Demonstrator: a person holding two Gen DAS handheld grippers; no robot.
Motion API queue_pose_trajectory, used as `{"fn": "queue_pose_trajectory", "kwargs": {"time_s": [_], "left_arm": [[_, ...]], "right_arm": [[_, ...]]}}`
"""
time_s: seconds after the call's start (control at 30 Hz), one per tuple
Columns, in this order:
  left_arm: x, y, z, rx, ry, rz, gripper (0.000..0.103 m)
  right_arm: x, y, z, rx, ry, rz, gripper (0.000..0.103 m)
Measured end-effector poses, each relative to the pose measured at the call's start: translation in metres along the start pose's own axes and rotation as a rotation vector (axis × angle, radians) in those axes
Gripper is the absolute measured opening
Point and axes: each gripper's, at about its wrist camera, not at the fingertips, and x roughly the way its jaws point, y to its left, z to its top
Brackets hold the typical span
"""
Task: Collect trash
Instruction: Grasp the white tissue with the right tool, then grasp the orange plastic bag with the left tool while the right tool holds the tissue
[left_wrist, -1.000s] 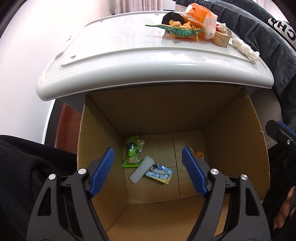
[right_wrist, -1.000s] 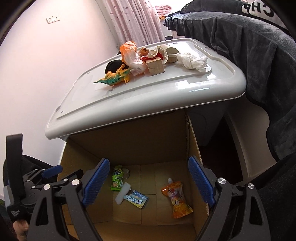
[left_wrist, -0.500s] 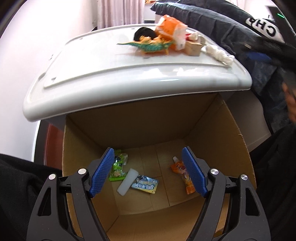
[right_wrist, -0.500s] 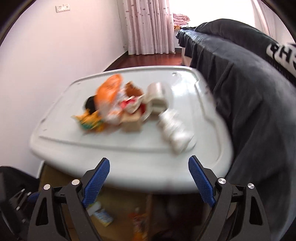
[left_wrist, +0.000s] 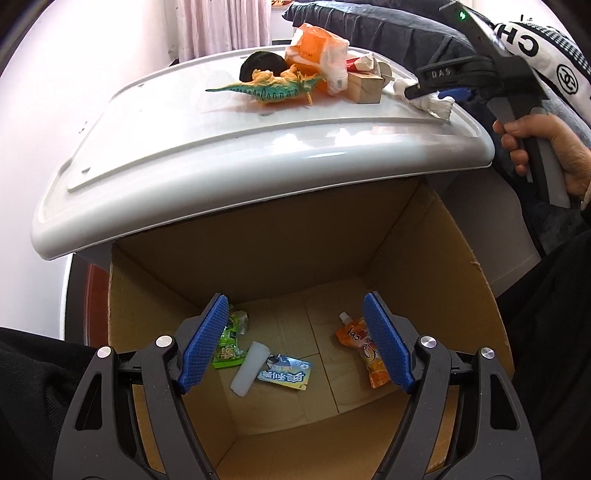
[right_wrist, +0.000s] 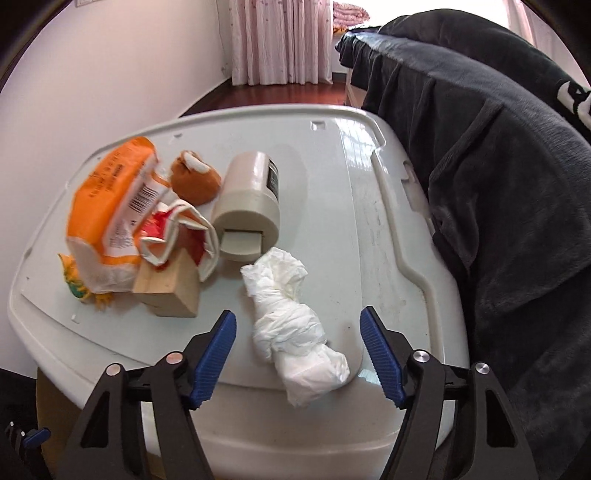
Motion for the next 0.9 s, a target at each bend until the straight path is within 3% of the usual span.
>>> {"fn": "queue_pose_trajectory", "kwargs": {"time_s": [0.1, 0.2, 0.37, 0.5, 0.7, 0.8, 0.9], "left_arm": [[0.0, 0.002, 0.001, -0.009, -0.005, -0.002, 0.074], [0.001, 0.003, 0.001, -0.014, -0.002, -0.001, 0.074], [-0.004, 0.005, 0.002, -0.023, -0.008, 0.007, 0.074], [-0.018, 0.007, 0.022, -0.034, -0.037, -0.002, 0.074], [-0.035, 0.002, 0.094, -0.054, -0.114, -0.071, 0.074], [-0.03, 0.0, 0.141, -0.084, -0.139, -0.122, 0.074], [-0.015, -0.003, 0.178, -0.116, -0.155, -0.114, 0.074]], "right_arm": [[0.005, 0.006, -0.001, -0.035, 0.007, -0.017, 0.054], [0.002, 0.012, -0.004, -0.046, -0.001, -0.014, 0.037], [-0.003, 0.012, -0.009, -0.012, 0.003, -0.019, 0.035], [-0.023, 0.006, -0.016, 0.086, -0.022, 0.04, 0.035], [-0.084, -0.004, -0.044, 0.203, -0.157, 0.089, 0.035], [-0.104, -0.003, -0.074, 0.24, -0.188, 0.114, 0.035], [-0.111, 0.003, -0.104, 0.26, -0.181, 0.132, 0.035]]}}
